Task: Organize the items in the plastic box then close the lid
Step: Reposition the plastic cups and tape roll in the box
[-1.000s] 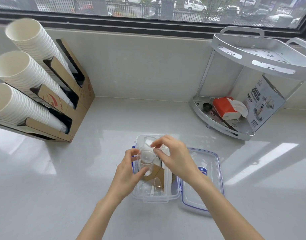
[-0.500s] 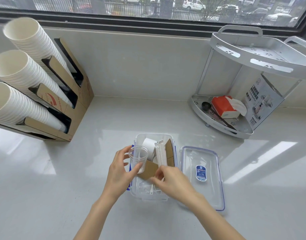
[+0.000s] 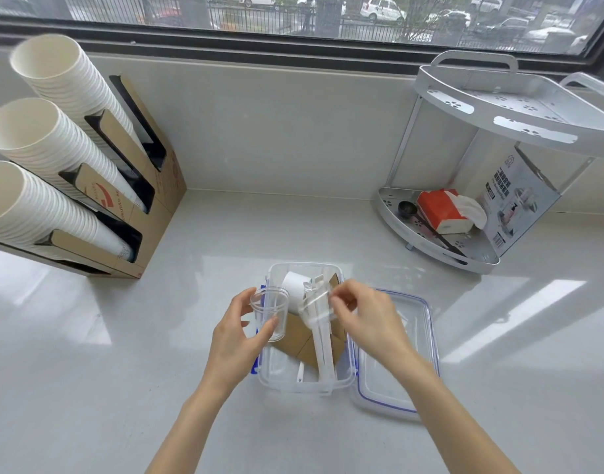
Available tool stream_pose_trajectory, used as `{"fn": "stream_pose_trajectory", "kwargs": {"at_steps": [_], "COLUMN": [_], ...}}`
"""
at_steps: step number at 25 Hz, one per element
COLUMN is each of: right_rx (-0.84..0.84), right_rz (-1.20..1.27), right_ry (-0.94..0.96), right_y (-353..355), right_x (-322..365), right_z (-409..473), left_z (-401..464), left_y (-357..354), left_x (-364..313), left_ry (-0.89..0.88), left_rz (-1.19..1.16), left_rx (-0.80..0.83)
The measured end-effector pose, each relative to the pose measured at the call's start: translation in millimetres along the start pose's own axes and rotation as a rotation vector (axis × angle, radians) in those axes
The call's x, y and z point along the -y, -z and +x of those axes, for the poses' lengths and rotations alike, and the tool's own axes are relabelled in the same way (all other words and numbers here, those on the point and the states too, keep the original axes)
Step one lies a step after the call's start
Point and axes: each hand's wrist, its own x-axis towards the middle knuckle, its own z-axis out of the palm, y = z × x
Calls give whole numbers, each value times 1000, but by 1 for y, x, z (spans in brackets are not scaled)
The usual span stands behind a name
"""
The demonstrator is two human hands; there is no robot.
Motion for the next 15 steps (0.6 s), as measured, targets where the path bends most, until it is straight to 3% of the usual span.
{"fn": "stream_pose_trajectory", "kwargs": {"at_steps": [4, 11, 15], "right_rx": [-118, 203, 235], "right_rz": [53, -66, -90], "right_ry": [198, 313, 317], "right_y": [16, -13, -22], "right_x": [15, 15, 14], "right_z": [11, 10, 4], "left_z": [-3, -9, -7], "left_y": [-4, -7, -10], "left_x": [-4, -5, 0], "left_ry": [-31, -54, -21], "left_rz": [12, 8, -11], "left_rx": [73, 104, 78]}}
